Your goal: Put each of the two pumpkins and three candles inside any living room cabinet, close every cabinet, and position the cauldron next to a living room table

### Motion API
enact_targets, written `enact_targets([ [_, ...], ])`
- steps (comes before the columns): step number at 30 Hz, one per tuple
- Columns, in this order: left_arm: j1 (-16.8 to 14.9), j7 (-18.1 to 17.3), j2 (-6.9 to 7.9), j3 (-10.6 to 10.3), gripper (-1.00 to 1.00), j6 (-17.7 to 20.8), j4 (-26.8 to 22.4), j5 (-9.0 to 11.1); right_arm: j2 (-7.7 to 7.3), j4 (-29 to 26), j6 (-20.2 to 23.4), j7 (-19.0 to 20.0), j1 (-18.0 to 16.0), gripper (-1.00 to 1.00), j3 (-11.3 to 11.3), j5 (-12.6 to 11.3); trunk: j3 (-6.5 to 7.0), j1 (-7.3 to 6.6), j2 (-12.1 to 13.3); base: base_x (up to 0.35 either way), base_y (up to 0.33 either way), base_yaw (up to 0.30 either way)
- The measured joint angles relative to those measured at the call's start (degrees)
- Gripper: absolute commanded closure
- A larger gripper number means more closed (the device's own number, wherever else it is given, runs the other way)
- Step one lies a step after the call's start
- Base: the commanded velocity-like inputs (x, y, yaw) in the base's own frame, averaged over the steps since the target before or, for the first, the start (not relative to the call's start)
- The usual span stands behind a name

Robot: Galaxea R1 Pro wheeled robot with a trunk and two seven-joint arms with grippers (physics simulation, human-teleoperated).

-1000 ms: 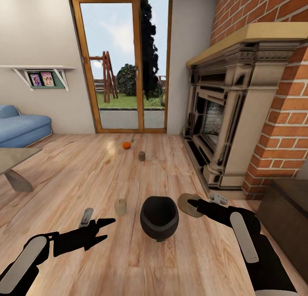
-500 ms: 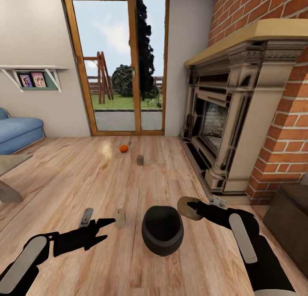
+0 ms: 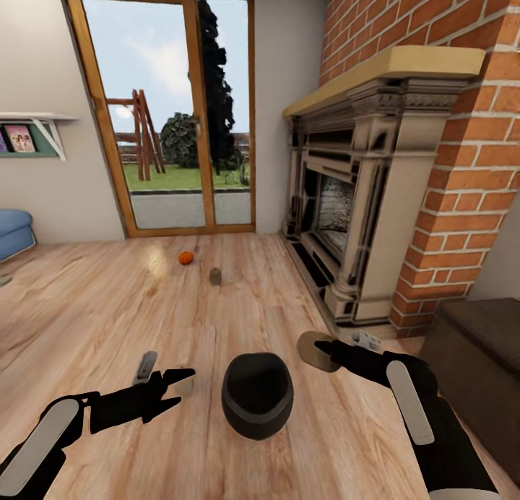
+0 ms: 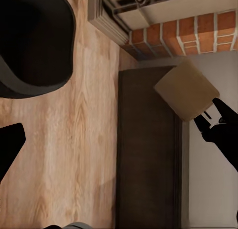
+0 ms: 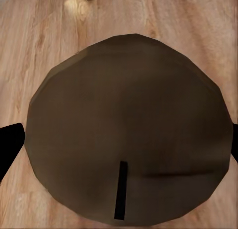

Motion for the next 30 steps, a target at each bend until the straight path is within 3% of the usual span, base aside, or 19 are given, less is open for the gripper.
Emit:
enact_targets([
  [12, 0.0, 0.0, 0.0, 0.0, -1.0, 0.0, -0.01, -0.01, 0.04, 0.0, -0.01, 0.0, 0.0, 1.0, 0.0, -0.04, 0.66, 0.0, 0.0, 0.175, 0.227, -0.25],
  [24, 0.0, 0.0, 0.02, 0.0, -1.0, 0.01, -0.01, 0.05, 0.08, 0.09, -0.1, 0.0, 0.01, 1.0, 0.0, -0.14, 1.32, 0.01, 0.0, 0.009, 0.283, -0.25],
  [30, 0.01, -0.01, 0.01, 0.03, -1.0, 0.02, -0.01, 0.04, 0.09, 0.1, -0.1, 0.0, 0.01, 1.0, 0.0, -0.07, 1.45, 0.02, 0.0, -0.02, 0.288, -0.065],
])
